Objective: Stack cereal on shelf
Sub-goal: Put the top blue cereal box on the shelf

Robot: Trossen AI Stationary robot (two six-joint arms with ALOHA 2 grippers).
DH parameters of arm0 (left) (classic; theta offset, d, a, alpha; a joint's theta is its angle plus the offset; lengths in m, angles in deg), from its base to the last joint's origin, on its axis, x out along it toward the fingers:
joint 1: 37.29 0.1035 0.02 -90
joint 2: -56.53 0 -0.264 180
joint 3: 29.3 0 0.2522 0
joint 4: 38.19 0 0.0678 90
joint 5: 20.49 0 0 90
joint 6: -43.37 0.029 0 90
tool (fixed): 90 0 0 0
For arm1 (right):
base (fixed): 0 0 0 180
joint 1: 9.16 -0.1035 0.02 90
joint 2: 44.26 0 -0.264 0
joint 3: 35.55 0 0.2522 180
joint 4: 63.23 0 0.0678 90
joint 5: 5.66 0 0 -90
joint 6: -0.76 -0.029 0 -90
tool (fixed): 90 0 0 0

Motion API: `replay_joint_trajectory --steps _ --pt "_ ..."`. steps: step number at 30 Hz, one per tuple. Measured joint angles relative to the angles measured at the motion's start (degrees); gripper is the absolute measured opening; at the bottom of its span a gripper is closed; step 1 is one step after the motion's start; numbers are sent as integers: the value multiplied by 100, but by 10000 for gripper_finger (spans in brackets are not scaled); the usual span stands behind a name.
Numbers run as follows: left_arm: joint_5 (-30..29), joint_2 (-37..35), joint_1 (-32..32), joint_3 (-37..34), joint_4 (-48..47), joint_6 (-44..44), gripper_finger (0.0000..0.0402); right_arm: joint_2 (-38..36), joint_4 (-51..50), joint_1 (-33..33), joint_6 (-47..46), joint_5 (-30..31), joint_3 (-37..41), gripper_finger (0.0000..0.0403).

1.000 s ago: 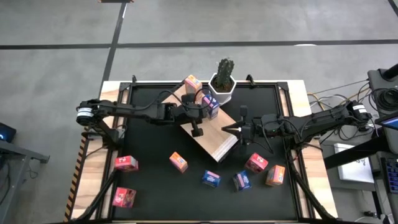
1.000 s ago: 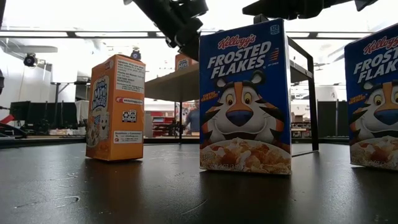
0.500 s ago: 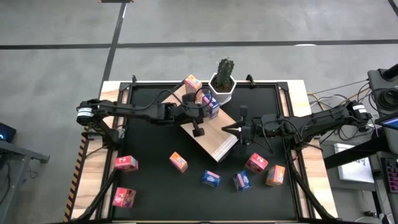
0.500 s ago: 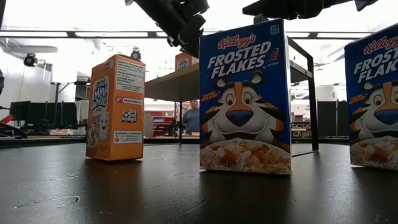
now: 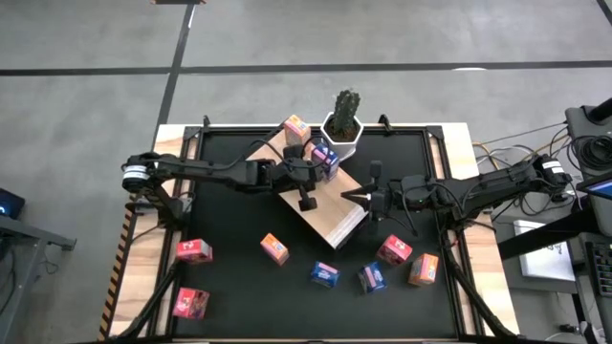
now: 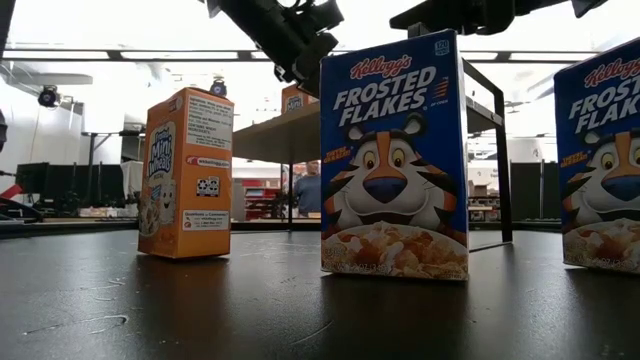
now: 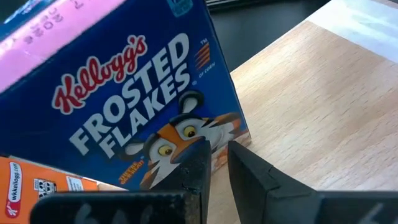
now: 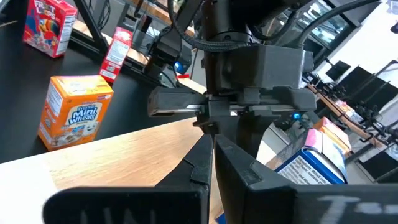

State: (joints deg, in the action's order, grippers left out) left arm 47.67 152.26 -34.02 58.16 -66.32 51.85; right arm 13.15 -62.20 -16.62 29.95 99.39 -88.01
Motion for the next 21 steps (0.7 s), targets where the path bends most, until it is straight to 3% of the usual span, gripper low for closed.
replay_joint_trajectory --steps 21 --pt "-12 -9 -8 20 68 30 38 0 3 0 38 0 0 9"
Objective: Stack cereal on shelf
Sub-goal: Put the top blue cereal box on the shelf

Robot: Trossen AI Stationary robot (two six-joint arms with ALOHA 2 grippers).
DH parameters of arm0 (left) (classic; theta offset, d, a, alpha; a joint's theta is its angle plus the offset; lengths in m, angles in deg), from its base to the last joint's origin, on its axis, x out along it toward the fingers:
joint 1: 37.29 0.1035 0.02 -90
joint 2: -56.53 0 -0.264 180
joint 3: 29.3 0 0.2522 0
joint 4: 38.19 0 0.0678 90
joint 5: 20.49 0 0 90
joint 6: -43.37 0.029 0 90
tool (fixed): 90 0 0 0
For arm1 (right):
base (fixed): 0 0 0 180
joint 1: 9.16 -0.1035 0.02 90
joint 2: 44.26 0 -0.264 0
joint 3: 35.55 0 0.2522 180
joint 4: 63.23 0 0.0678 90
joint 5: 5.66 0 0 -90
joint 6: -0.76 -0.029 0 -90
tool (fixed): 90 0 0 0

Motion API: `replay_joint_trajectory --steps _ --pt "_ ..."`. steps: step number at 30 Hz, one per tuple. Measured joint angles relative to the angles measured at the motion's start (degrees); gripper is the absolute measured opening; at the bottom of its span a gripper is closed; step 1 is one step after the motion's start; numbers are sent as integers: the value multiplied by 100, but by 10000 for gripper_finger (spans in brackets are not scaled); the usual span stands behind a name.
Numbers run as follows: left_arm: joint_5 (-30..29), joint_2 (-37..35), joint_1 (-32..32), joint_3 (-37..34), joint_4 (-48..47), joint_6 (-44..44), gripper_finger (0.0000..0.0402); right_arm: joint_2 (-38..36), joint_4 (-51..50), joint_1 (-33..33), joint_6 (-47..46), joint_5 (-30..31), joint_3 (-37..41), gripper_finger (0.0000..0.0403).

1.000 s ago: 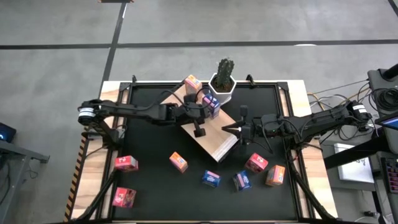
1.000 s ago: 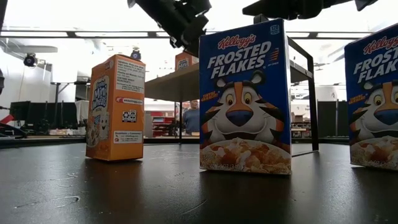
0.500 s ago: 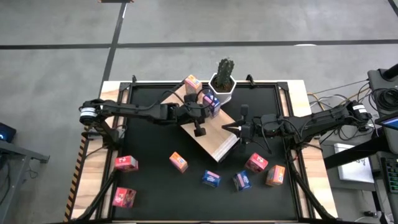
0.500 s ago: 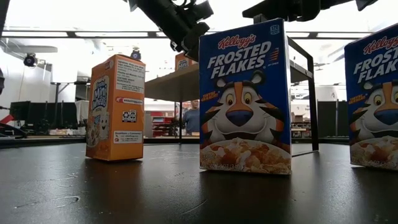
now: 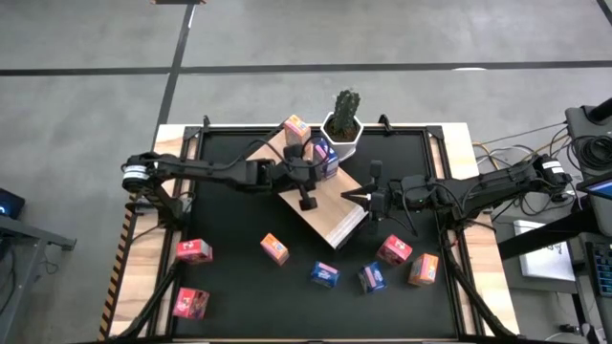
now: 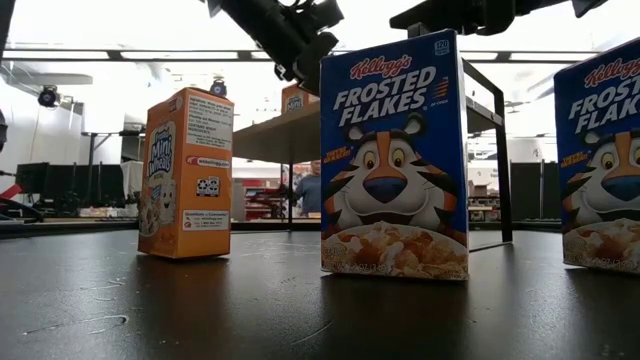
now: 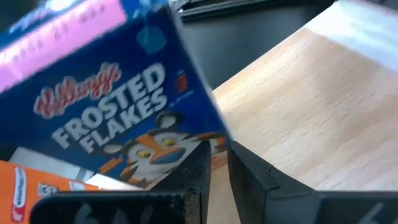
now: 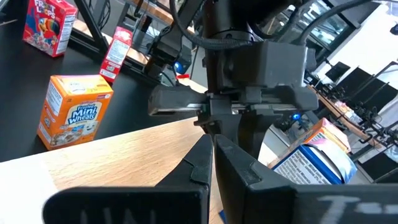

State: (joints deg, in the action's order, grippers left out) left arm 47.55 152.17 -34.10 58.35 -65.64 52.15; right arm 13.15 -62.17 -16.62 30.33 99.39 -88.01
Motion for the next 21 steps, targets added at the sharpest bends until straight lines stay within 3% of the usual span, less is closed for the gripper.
replay_joint_trajectory --steps 21 --pt "87 2 -10 -4 376 -56 38 0 3 -1 -3 2 0 9"
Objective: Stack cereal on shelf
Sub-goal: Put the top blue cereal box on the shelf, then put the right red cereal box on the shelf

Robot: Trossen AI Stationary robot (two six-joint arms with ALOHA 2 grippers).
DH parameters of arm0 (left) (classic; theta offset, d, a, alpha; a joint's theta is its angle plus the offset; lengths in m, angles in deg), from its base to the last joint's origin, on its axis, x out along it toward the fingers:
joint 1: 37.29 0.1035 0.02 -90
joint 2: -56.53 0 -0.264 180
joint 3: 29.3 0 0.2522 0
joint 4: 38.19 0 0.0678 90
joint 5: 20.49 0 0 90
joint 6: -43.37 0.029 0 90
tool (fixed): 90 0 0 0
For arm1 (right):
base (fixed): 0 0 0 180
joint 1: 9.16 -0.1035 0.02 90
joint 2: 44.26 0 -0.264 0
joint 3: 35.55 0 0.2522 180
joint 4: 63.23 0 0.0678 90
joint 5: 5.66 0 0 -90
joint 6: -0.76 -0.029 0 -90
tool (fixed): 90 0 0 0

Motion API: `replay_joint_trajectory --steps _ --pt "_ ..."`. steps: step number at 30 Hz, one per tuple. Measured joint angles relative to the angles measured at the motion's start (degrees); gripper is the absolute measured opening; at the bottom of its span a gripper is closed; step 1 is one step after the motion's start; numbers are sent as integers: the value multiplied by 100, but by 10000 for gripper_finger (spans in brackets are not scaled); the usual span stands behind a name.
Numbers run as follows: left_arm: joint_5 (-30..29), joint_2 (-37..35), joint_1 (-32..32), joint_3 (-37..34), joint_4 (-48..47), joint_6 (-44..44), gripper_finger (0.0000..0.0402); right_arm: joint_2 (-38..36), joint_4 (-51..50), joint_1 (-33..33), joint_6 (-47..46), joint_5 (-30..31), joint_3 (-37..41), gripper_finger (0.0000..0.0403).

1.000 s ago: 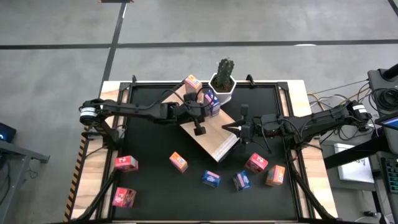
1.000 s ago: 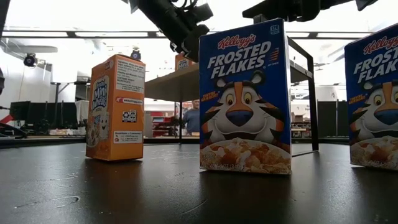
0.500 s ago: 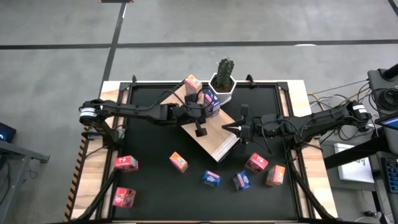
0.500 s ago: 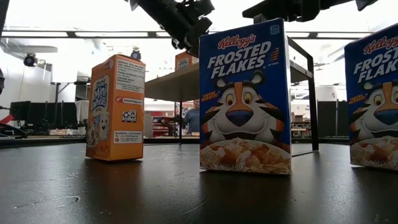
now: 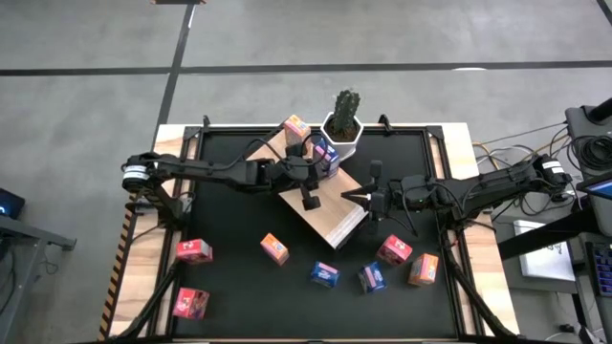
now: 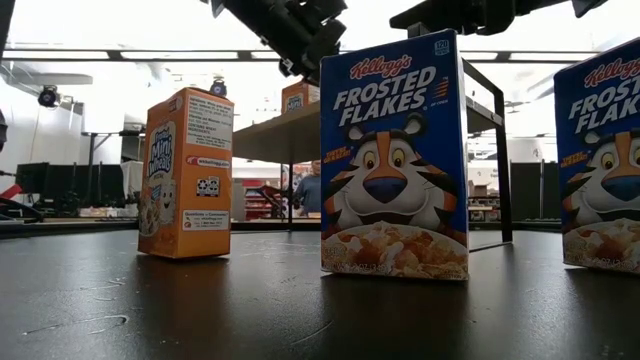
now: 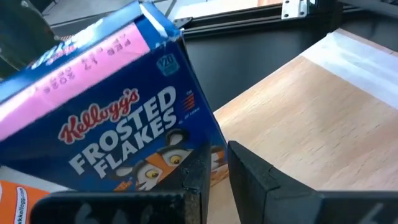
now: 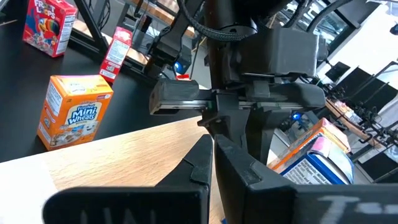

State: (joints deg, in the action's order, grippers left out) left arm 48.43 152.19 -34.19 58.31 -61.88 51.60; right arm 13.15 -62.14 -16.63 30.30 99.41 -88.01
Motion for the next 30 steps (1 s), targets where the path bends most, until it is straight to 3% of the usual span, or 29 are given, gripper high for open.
replay_joint_trajectory --steps 10,19,24,30 --pt "-149 -640 -454 -68 -510 210 38 0 -185 -15 -668 -2 0 9" --pt "-145 -2221 -1163 -1335 -91 487 38 -31 -893 -347 -2335 -50 -189 9" --pt "-132 -3063 -1300 -1940 149 475 38 26 -2183 -504 -3455 -54 -964 9" --pt "-144 -3691 -1296 -2183 191 479 38 389 -4890 -504 -5168 -69 -2210 9"
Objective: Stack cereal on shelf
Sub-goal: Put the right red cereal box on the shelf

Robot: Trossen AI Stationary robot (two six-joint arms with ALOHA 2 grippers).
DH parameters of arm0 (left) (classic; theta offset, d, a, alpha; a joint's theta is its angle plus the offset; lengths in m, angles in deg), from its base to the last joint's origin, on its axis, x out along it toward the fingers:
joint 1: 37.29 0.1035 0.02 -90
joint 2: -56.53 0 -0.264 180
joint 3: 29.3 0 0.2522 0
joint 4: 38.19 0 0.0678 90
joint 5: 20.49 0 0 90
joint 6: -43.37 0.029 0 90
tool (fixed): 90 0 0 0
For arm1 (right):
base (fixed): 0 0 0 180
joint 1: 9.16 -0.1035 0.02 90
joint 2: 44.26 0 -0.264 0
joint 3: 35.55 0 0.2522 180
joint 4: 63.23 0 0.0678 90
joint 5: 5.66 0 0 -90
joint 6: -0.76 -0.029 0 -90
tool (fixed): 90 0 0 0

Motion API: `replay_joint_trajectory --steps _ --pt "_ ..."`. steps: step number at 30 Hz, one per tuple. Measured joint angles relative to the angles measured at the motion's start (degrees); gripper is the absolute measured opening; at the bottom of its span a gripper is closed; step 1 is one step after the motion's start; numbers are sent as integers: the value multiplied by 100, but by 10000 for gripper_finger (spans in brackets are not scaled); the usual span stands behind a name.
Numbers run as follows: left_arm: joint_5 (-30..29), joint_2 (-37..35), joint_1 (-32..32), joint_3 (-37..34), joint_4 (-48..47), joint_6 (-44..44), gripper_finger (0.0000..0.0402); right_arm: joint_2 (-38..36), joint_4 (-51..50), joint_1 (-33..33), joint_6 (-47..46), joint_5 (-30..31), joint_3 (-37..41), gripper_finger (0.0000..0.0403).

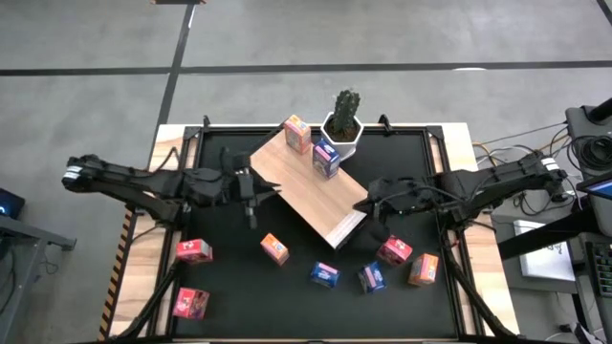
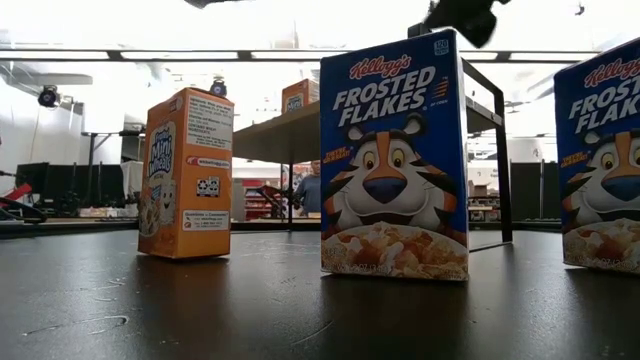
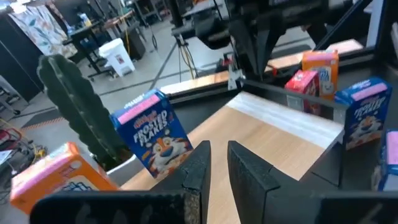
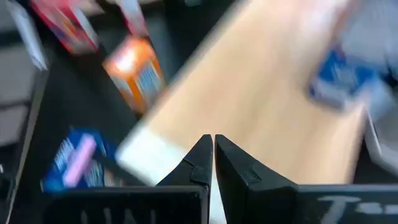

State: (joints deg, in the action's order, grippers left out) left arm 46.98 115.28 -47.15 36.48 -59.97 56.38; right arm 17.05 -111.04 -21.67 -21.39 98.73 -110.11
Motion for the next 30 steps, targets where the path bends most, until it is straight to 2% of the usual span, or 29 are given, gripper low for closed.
replay_joint_trajectory --steps 4,8,10,13,20,26,30 --pt "-2 -206 0 -9 -19 87 38 426 -2108 0 -986 -461 -848 9" --pt "-2 -266 0 -9 -62 129 38 787 -3666 -64 -1920 -1032 -1391 9" --pt "-2 -251 0 -9 -112 117 38 885 -4047 -240 -2308 -1332 -1451 9" --pt "0 -170 -9 -20 -186 -21 38 922 -4039 -703 -2851 -1614 -1366 9" --pt "0 34 -9 -118 -205 -4 38 1018 -3867 -1798 -3973 -567 -1241 30" --pt "0 20 -9 -118 -219 0 38 1095 -3460 -2656 -4659 459 -888 92" --pt "0 19 -7 -118 -221 0 38 1249 -3448 -3039 -5109 917 -609 141"
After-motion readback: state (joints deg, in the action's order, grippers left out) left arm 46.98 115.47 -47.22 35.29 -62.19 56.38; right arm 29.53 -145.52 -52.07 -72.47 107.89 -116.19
